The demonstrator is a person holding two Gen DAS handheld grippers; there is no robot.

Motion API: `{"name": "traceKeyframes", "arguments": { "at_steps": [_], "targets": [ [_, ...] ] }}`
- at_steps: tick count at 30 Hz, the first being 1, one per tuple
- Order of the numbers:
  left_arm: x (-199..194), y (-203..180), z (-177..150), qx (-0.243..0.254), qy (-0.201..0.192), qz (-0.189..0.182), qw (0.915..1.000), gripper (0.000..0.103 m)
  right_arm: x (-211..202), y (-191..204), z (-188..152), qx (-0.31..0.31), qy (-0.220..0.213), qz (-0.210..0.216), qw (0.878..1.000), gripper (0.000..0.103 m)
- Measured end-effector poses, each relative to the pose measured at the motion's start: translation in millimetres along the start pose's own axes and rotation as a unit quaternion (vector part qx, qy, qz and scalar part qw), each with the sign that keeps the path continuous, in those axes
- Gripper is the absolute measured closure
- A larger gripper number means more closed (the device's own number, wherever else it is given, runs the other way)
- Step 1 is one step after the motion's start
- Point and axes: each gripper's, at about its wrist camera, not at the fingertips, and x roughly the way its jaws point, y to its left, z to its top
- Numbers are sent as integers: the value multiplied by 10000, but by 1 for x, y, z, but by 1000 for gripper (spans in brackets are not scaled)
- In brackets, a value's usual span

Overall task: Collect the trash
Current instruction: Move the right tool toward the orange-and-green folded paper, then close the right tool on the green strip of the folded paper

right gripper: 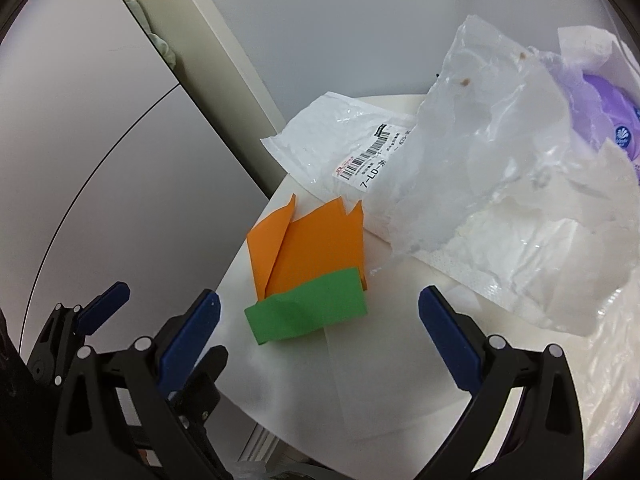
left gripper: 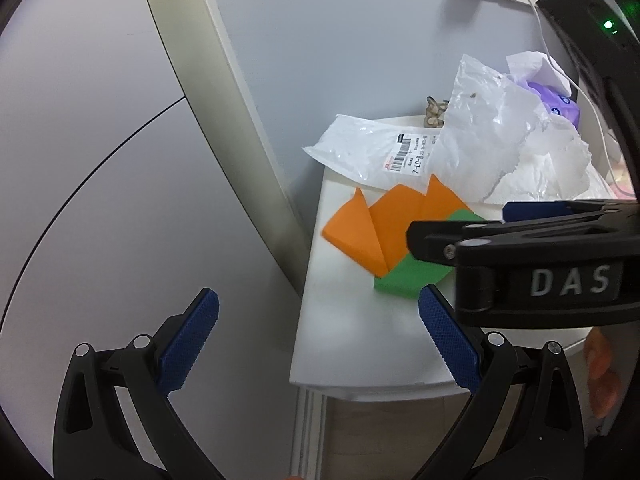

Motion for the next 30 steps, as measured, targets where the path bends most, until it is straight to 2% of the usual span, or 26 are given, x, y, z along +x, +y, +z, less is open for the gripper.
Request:
{"name": "traceKeyframes", "arguments": {
  "at_steps": [7,13,14,17,22,30],
  "targets": [
    [9,4,0,-116,3,-105,9999,6,11,-4,1,132,49,35,9999,6],
    [15,4,-1,-119,13,-132,9998,6,16,-1,5,-52,-11,-85,9999,8],
    [15,4,-1,-131,14,-130,9998,6,17,-1,5,-82,-17,-101,9999,10],
    [16,3,-1,-174,6,-145,9997,6,17,1,5,-183,-32,-165,9997,32],
    [15,-1,-4,-179,18,-158,9997,6,19,3,5,-274,-53,-247,9993,41],
    [9,-1,-11,-265,2,-151,9995,6,24,11,2,-496,-84,-389,9980,77]
  ]
}}
